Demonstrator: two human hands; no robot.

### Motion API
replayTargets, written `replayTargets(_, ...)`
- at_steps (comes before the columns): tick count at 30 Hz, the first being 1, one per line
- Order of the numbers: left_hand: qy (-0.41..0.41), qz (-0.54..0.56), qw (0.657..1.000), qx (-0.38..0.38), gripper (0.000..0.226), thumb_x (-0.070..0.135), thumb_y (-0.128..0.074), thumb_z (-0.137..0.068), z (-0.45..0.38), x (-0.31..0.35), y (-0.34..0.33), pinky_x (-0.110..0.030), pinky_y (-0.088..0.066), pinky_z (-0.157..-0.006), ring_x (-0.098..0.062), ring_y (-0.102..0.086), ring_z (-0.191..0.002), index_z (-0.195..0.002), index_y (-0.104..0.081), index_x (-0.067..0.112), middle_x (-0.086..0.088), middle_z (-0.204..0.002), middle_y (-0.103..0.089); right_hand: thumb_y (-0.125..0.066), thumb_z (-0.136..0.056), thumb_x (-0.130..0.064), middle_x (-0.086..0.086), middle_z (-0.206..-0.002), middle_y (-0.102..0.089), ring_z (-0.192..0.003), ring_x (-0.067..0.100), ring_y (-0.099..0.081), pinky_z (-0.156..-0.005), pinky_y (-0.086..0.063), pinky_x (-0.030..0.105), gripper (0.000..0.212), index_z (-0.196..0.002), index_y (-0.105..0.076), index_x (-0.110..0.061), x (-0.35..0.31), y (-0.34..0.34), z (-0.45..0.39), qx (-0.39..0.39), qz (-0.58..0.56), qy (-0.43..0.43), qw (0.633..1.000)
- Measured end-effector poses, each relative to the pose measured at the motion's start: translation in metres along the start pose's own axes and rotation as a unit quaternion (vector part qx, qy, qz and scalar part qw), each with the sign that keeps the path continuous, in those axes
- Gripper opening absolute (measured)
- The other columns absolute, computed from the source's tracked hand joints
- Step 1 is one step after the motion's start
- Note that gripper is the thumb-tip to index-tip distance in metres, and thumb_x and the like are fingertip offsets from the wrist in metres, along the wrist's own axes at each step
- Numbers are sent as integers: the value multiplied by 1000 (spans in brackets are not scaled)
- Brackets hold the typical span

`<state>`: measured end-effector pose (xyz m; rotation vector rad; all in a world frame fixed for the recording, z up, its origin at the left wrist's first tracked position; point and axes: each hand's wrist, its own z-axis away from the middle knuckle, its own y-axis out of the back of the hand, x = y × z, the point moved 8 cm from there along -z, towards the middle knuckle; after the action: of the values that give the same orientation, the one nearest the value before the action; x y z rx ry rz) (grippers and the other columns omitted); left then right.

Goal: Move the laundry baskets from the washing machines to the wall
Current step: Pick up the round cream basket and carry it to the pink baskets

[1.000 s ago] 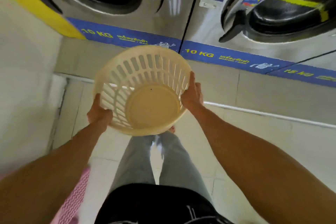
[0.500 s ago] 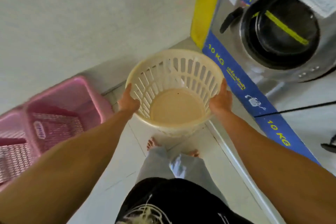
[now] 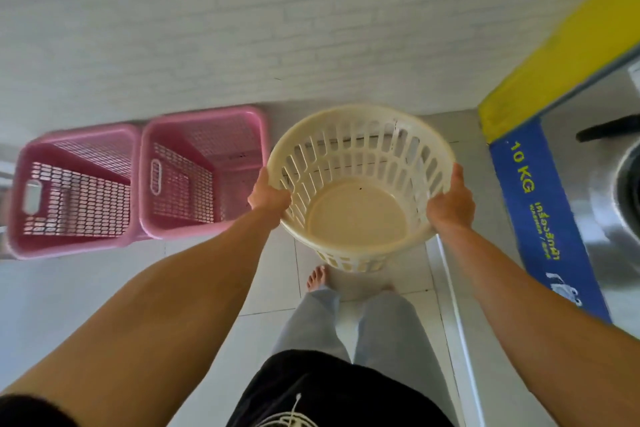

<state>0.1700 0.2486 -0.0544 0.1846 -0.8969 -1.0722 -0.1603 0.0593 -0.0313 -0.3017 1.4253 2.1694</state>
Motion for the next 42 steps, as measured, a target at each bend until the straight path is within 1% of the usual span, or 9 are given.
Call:
replayTargets(5,47,46,998,-13,79,0,-55,-77,-48,-12,-20,-45,-62,-75,-28,-69,-91,-141,-40,44,-4,-112,-67,-45,-97,-9,18,-139,-54,-121,40,-58,-95,-52,50,65,-154,-20,-27,-2,-40,-50,-18,7,-8,1000)
replayTargets(10,125,164,978,-21,81,-12,-50,-80,-95,-34,-58,-51,-61,-75,-30,-70,-87,-140,-45,42,-1,-91,-63,-48,-97,-11,16,-143,-52,-124,39,-56,-100,-50,52,67,-155,-19,-28,5,-92,-112,-55,23,-14,998)
replayTargets(13,141,210,967,-5,82,-13,-45,-82,-128,-56,-90,-50,-61,-75,-28,-69,-89,-140,-44,45,-2,-102,-65,-47,-93,-6,16,-139,-54,-120,39,-58,-98,-51,51,65,-151,-25,-24,13,-133,-153,-72,21,-12,997)
replayTargets(17,136,223,965,34,75,-6,-45,-83,-172,-93,-136,-49,-61,-75,-28,-71,-93,-139,-44,44,-4,-113,-69,-43,-90,-2,10,-139,-55,-120,35,-58,-99,-51,43,73,-153,-25,-34,33,-186,-198,-85,-5,-33,996)
replayTargets(22,149,253,954,62,83,-11,-43,-79,-221,-129,-173,-50,-59,-81,-28,-67,-98,-139,-45,47,2,-113,-66,-41,-90,-3,4,-151,-48,-129,30,-55,-107,-45,47,71,-152,-26,-34,41,-251,-240,-94,-21,27,995)
replayTargets(27,168,259,945,105,76,-2,-54,-83,-258,-169,-188,-42,-62,-68,-21,-67,-86,-136,-45,51,0,-116,-66,-44,-98,-8,-1,-160,-34,-141,24,-42,-118,-32,38,72,-159,-14,-32,49,-304,-260,-116,-30,62,991)
replayTargets(33,133,268,942,152,85,-13,-51,-82,-282,-189,-192,-43,-62,-72,-18,-69,-90,-141,-43,48,10,-116,-64,-49,-101,-15,6,-148,-50,-127,30,-55,-107,-43,42,71,-158,-11,-34,48,-342,-269,-143,-3,100,985)
replayTargets(38,112,261,943,173,78,-9,-50,-90,-295,-192,-192,-28,-59,-67,-19,-64,-98,-145,-39,45,4,-124,-62,-53,-101,-21,9,-142,-54,-119,32,-60,-101,-50,46,77,-159,-4,-35,44,-360,-275,-150,32,110,982)
replayTargets(42,122,226,949,185,74,-2,-57,-90,-307,-194,-184,-42,-58,-89,-16,-61,-99,-145,-39,44,7,-120,-61,-55,-100,-26,10,-132,-59,-107,31,-65,-86,-54,41,81,-158,0,-35,35,-373,-276,-179,87,130,971)
